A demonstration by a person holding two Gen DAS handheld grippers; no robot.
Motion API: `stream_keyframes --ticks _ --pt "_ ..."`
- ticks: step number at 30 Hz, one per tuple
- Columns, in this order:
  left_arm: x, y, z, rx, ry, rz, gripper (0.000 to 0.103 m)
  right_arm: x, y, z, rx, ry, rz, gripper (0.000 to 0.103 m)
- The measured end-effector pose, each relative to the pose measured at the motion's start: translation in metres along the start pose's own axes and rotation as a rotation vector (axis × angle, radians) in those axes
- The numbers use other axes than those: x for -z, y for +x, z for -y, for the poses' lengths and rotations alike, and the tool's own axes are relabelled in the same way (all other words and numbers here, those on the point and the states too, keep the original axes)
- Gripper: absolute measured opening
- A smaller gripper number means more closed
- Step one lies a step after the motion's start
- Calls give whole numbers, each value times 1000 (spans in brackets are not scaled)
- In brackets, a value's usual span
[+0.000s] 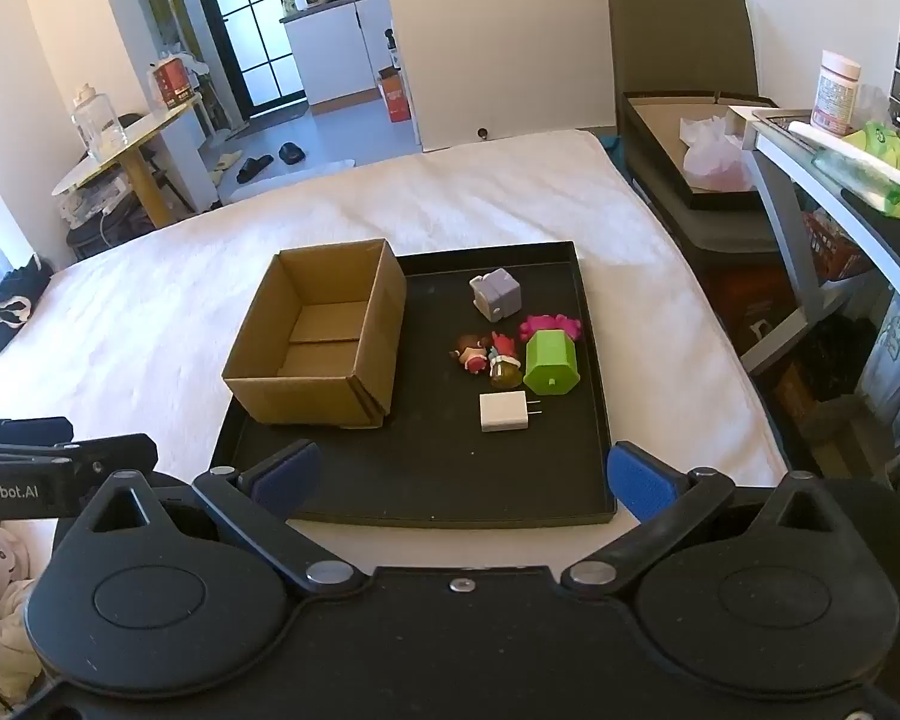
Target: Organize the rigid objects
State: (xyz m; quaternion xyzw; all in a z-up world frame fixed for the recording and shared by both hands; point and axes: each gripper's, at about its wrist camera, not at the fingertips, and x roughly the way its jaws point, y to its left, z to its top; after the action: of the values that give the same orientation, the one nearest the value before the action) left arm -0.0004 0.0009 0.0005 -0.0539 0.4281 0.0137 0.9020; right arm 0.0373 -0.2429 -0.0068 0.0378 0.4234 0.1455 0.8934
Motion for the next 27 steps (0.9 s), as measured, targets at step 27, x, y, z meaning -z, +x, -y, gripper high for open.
stream_keyframes --ticks 27 --pt "-2 -5 -2 -14 -2 3 98 0 -4 1 2 0 18 103"
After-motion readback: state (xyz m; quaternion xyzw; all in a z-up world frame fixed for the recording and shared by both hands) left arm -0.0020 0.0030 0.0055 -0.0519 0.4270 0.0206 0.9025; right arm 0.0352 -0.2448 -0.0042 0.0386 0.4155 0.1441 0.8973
